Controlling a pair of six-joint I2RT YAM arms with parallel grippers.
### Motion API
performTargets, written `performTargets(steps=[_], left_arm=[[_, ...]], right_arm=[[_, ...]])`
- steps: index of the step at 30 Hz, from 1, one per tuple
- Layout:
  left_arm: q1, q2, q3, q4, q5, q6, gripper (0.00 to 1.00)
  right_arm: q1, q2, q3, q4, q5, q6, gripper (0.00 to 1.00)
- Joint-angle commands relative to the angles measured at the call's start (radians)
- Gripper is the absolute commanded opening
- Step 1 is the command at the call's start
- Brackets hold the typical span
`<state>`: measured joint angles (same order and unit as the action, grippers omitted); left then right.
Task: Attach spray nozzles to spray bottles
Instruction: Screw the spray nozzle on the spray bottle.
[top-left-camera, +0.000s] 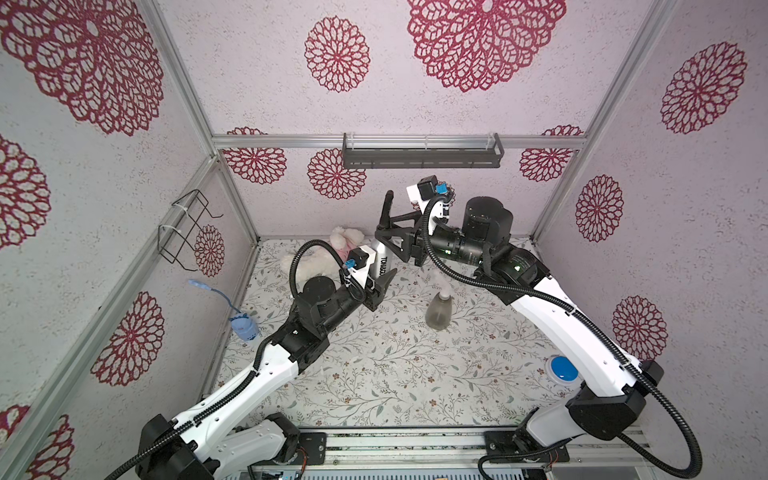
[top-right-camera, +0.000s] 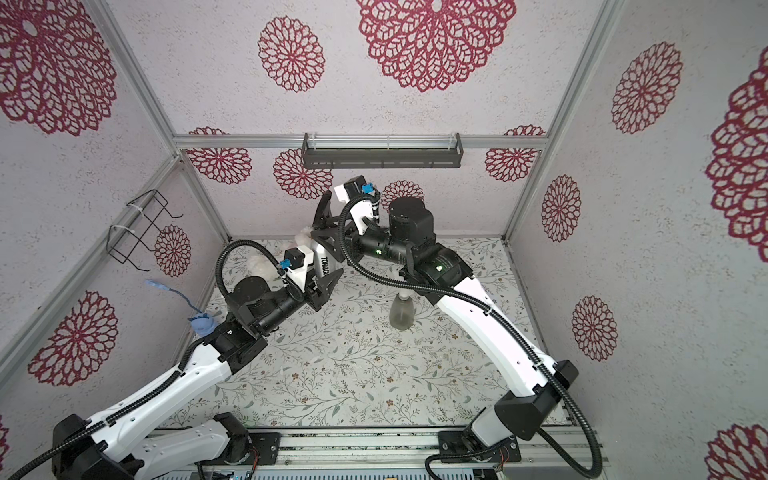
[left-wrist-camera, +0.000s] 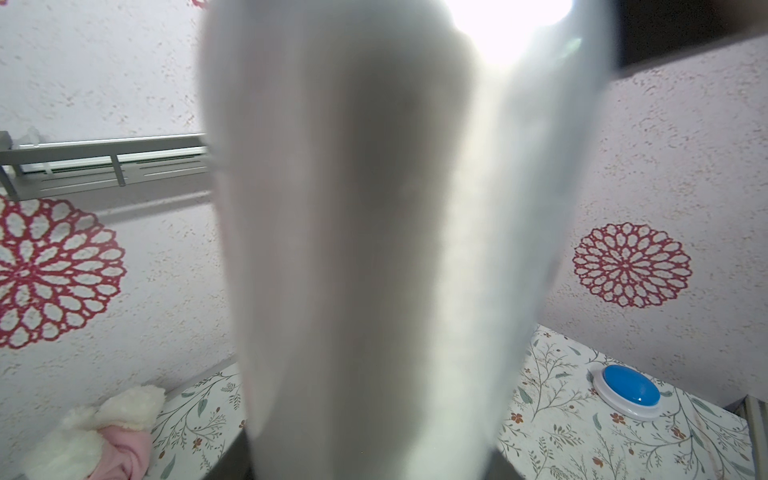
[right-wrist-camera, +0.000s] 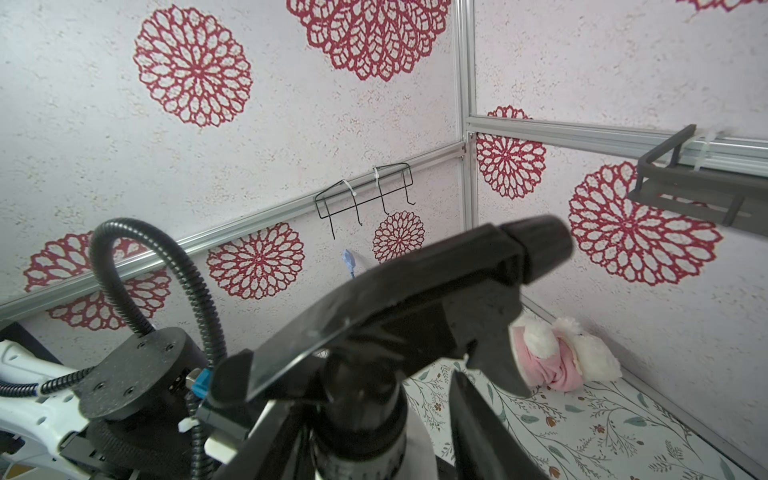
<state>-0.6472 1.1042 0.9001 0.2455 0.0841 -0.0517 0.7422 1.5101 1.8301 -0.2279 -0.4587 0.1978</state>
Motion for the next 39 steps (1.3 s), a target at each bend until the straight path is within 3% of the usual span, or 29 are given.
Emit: performTargets(steps=[1,6,13,16,19,27,36,39], left_arm=[[0.003,0.002,0.004,0.025,0.01,0.018,0.02],[0.003,-0.001,0.0,0.025,0.008,0.02,0.02],[0.003,-0.007,0.004,0.021,-0.005,0.022,0.02],[0.003,-0.006,0.011,0.016,-0.017,0.021,0.02],[0.004,-0.001,0.021,0.01,-0.028,0.012,0.01],[0.004,-0.005,0.033,-0.01,-0.035,-0.007,0.0],[0.003,-0.015,0.039,-0.024,-0.056,-0.012,0.0],[0.003,-0.014,0.04,-0.019,-0.063,-0.015,0.0]], right_arm=[[-0.009,-0.012,0.04,0.048,-0.043,0.025,0.49],[-0.009,-0.004,0.043,0.036,-0.04,0.023,0.37],[-0.007,-0.013,0.012,0.028,-0.032,0.021,0.29],[0.009,-0.032,-0.017,0.019,0.032,-0.011,0.27],[0.054,-0.052,-0.051,0.001,0.158,-0.082,0.26],[0.232,-0.059,-0.147,0.056,0.687,-0.333,0.24],[0.31,-0.026,-0.206,0.163,1.015,-0.465,0.23],[0.321,-0.034,-0.265,0.237,1.045,-0.406,0.23]])
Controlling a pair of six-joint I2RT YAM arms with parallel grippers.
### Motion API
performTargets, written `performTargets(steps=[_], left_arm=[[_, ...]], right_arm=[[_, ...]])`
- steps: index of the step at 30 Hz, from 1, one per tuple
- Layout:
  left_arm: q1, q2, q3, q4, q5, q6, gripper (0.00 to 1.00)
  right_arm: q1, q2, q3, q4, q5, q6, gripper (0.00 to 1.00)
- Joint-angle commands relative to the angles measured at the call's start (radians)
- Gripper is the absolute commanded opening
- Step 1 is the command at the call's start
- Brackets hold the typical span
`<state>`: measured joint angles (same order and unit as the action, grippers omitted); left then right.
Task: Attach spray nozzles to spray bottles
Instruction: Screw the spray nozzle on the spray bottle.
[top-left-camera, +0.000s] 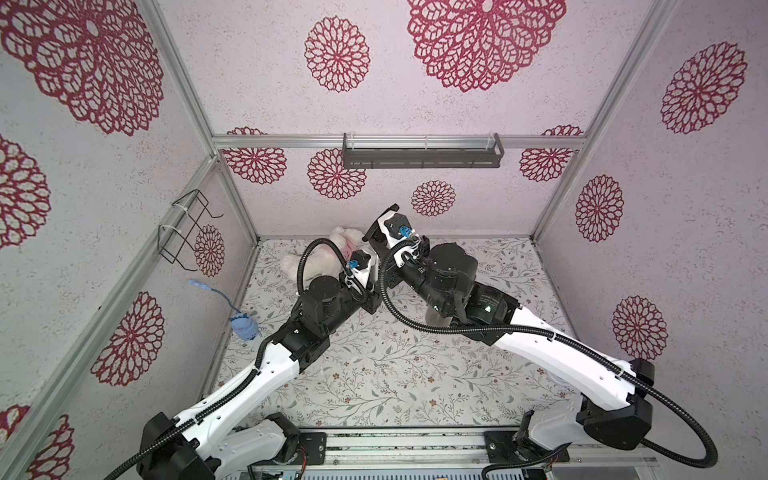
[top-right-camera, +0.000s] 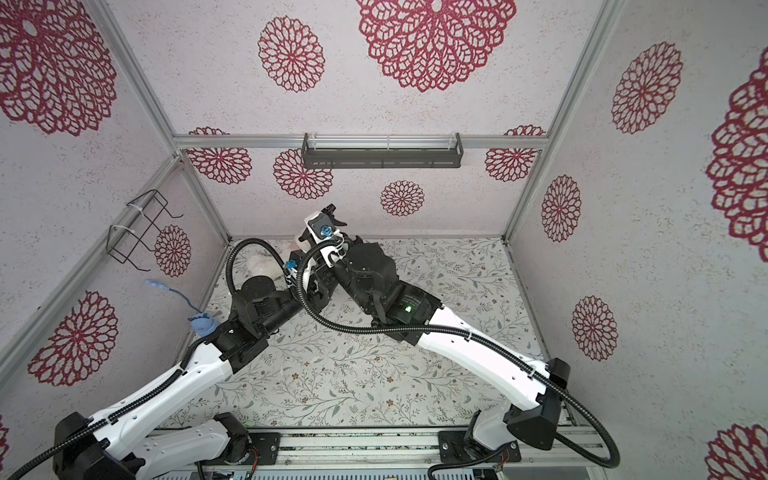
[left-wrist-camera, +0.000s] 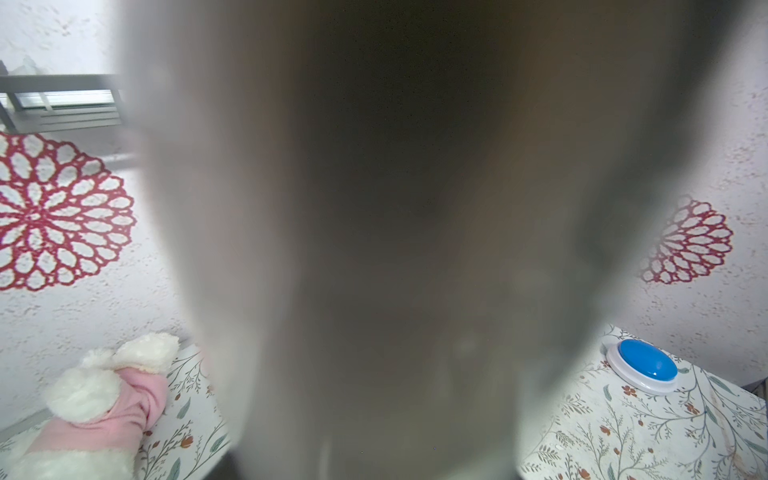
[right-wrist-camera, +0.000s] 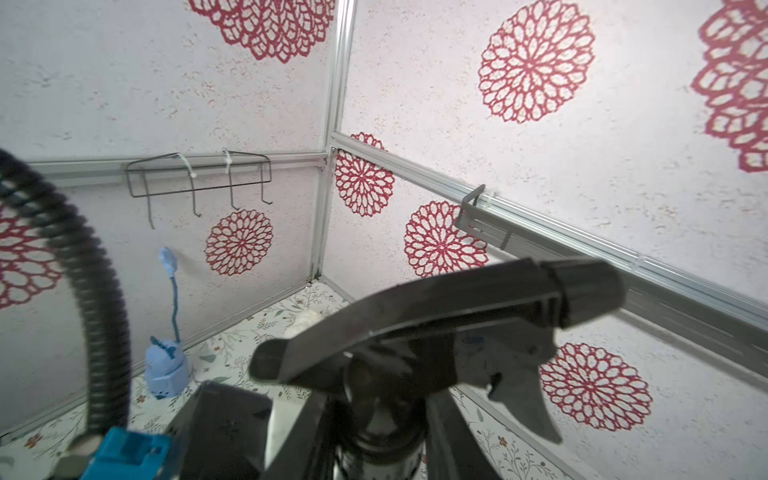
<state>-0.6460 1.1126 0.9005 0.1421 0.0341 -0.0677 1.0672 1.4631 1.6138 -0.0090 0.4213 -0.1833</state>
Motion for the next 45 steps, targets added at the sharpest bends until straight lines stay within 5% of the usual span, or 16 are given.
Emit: performTargets(steps=[1,6,15,18,29,38,45], left_arm=[[0.002,-0.02,0.038,0.087,-0.015,0.002,0.0],[0.002,-0.013,0.041,0.095,-0.03,-0.005,0.0],[0.0,-0.007,0.043,0.105,-0.061,-0.006,0.0],[0.0,-0.007,0.041,0.112,-0.072,-0.016,0.0],[0.003,-0.017,0.018,0.149,-0.086,-0.025,0.0],[0.009,-0.024,0.018,0.144,-0.053,-0.004,0.0],[0.011,-0.026,0.01,0.136,0.015,-0.002,0.0]], right_arm=[[-0.004,0.01,-0.062,0.037,0.164,0.009,0.22],[0.031,0.015,-0.088,0.113,0.27,0.157,0.22],[0.131,0.178,-0.001,0.2,0.596,-0.006,0.22],[0.166,0.208,0.018,0.208,0.617,-0.047,0.26],[0.165,-0.029,-0.117,0.108,0.184,0.147,0.55],[0.148,-0.181,-0.223,-0.013,-0.027,0.199,0.62],[-0.079,-0.323,-0.248,-0.121,-0.315,0.23,0.76]])
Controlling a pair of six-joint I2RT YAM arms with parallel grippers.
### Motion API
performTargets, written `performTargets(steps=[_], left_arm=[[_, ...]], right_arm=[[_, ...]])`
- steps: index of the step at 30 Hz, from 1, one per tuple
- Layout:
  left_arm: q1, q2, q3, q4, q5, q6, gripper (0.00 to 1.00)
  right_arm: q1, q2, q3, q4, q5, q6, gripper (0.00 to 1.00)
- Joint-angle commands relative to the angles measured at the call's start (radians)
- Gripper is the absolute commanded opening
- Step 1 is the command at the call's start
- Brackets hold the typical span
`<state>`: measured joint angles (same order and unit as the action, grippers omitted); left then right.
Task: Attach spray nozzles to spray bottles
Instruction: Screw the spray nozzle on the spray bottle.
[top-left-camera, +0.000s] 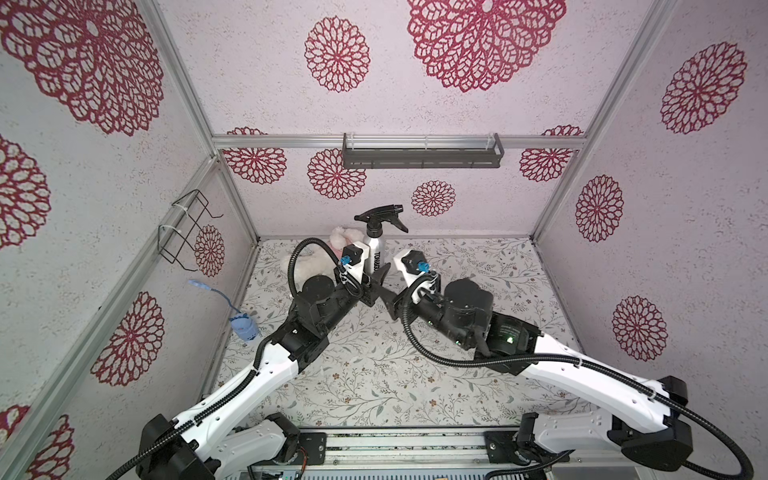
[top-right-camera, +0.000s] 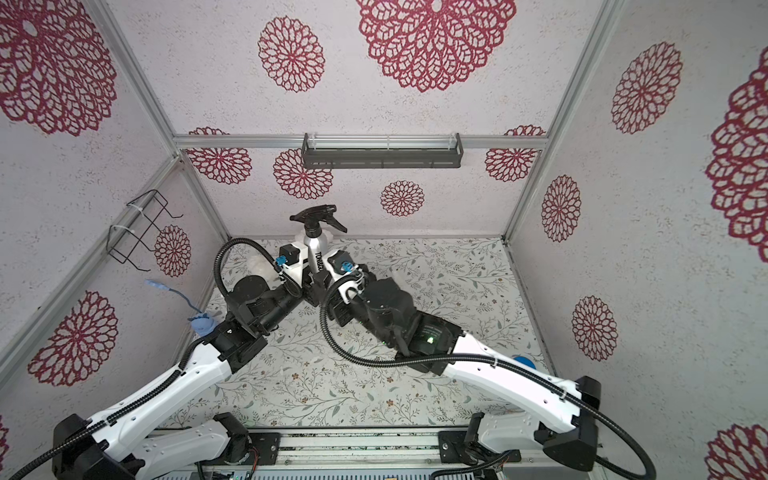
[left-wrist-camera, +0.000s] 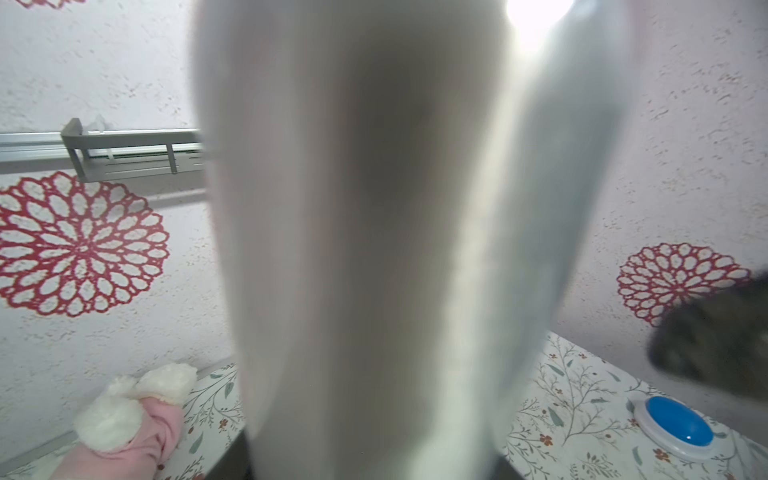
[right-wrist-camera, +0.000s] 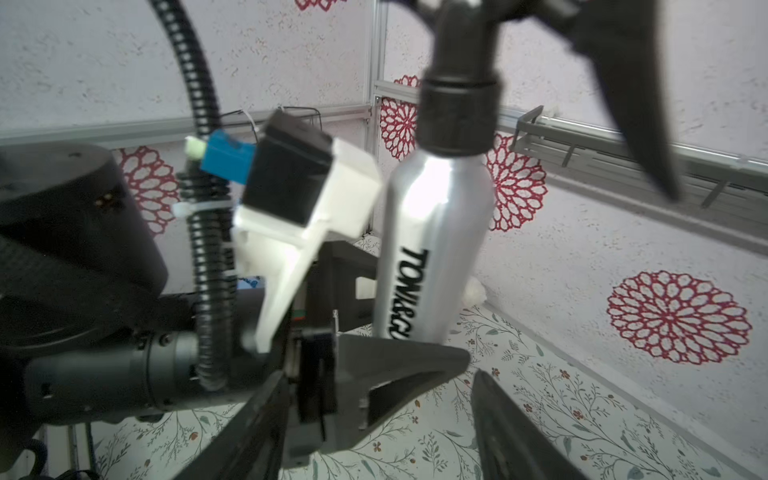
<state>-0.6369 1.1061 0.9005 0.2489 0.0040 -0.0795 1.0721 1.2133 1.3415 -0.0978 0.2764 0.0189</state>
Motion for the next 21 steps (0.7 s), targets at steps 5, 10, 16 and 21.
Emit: performTargets(steps=[5,10,16,21], left_arm=[[0.002,-0.01,0.013,0.022,0.101,0.006,0.0],[0.002,0.0,0.025,0.0,0.138,-0.003,0.0],[0.002,0.001,0.031,-0.02,0.165,0.002,0.0],[0.002,-0.001,0.028,-0.024,0.173,0.004,0.0]], right_arm=[[-0.206,-0.03,0.136,-0.088,-0.391,-0.036,0.83],[-0.25,0.066,0.265,-0.114,-0.512,-0.075,0.83],[-0.268,0.163,0.382,-0.123,-0.552,-0.093,0.82],[-0.278,0.215,0.456,-0.147,-0.571,-0.099,0.75]])
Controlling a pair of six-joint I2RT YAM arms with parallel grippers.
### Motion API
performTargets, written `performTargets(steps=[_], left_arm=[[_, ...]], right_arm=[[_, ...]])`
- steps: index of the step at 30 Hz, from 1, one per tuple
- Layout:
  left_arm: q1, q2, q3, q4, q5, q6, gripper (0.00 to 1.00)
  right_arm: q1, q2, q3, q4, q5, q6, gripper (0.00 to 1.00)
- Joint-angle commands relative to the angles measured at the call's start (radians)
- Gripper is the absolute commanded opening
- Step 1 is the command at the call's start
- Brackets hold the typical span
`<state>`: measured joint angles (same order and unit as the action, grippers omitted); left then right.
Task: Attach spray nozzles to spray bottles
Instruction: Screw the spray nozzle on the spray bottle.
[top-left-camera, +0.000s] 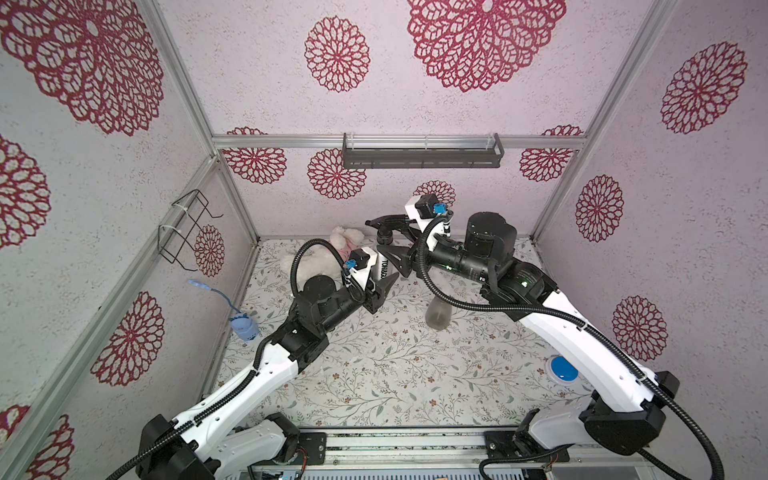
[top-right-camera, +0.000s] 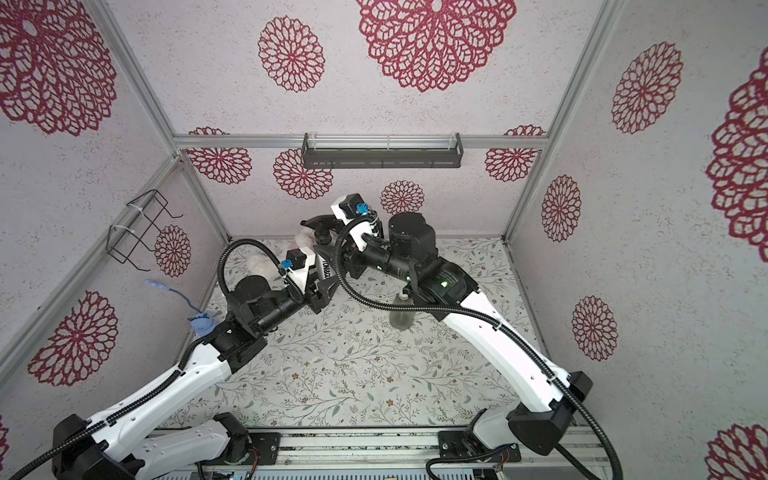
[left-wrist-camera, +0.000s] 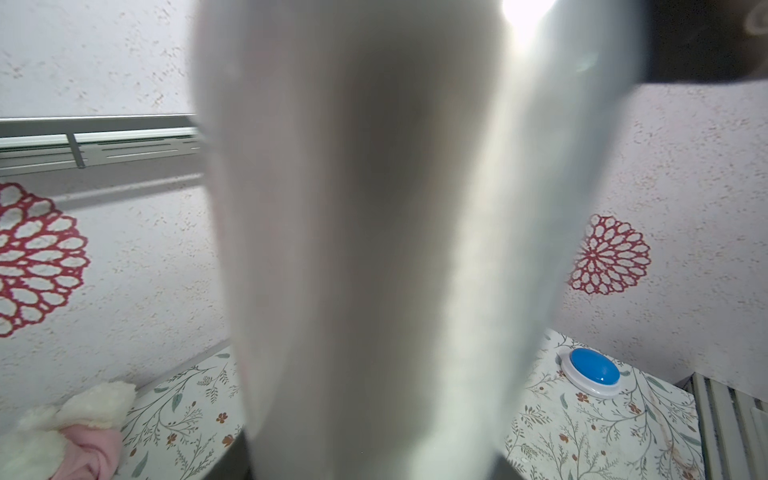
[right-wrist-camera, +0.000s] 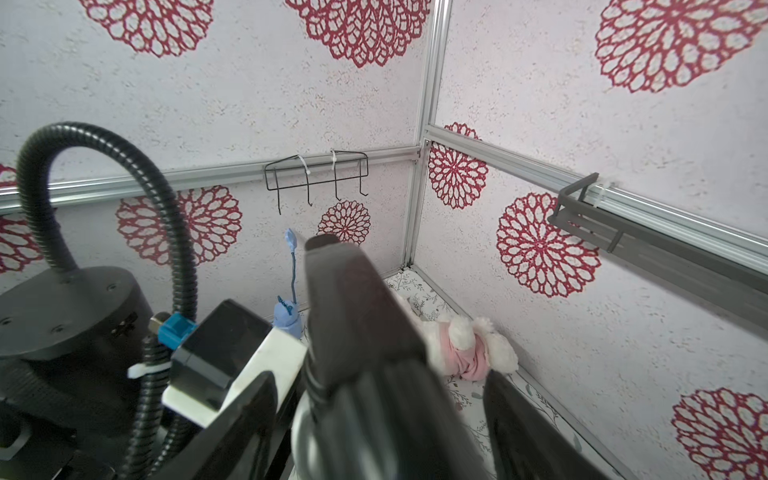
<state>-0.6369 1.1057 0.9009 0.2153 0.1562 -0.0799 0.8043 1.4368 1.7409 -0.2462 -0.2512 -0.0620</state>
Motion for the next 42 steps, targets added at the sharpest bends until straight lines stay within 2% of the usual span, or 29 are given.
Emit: performTargets(steps=[1,6,13,20,24,28,32,36,42], left_arm=[[0.002,0.0,0.026,0.011,0.02,0.006,0.0],[0.001,-0.001,0.026,0.01,0.016,0.008,0.0],[0.002,-0.006,0.027,0.011,0.011,0.011,0.0],[0.002,-0.007,0.036,0.014,-0.021,0.01,0.0],[0.002,-0.004,0.034,0.039,-0.069,0.003,0.0],[0.0,0.009,0.04,0.053,-0.093,0.008,0.0],[-0.002,0.026,0.047,0.063,-0.121,0.013,0.0],[-0.01,0.038,0.047,0.09,-0.15,0.021,0.0],[-0.026,0.058,0.052,0.122,-0.196,0.039,0.0]], right_arm=[[-0.011,-0.002,0.066,-0.002,-0.049,-0.015,0.73],[-0.013,0.008,0.082,-0.01,-0.063,-0.003,0.61],[-0.013,0.013,0.079,-0.017,-0.069,0.019,0.4],[-0.008,-0.022,0.001,0.043,-0.002,0.076,0.3],[0.033,-0.044,-0.076,0.11,0.199,0.125,0.26],[0.13,-0.042,-0.129,0.152,0.485,0.139,0.25],[0.222,0.012,-0.102,0.144,0.766,0.147,0.25],[0.262,0.045,-0.094,0.166,0.935,0.193,0.25],[0.326,0.143,-0.023,0.184,1.165,0.165,0.24]])
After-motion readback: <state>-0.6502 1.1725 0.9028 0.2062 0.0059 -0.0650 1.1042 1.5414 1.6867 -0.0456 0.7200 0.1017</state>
